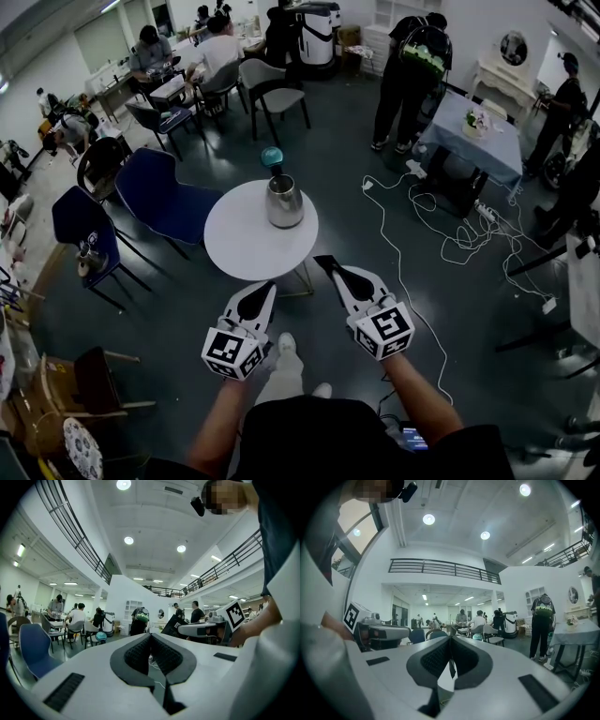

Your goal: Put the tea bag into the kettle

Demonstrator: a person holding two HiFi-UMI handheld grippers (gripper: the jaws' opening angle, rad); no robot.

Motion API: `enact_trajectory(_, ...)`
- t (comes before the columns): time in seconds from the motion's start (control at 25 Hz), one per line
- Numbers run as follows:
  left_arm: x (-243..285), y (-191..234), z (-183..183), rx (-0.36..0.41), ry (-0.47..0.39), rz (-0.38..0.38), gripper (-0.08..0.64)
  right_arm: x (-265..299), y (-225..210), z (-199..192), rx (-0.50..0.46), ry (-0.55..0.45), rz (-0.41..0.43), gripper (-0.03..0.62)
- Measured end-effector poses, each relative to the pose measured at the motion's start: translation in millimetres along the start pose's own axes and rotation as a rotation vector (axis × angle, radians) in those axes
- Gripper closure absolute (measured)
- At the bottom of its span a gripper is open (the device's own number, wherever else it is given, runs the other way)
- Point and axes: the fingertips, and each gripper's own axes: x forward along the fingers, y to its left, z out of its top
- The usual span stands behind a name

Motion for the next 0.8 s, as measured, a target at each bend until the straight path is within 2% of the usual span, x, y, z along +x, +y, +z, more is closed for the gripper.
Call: enact_trajectory(0.8, 76.1, 67.2, -0.6, -0.006, 0.037, -0.015, 0.545, 82.0, -59.3, 13.6, 0.019, -0.015, -0.005, 0.574)
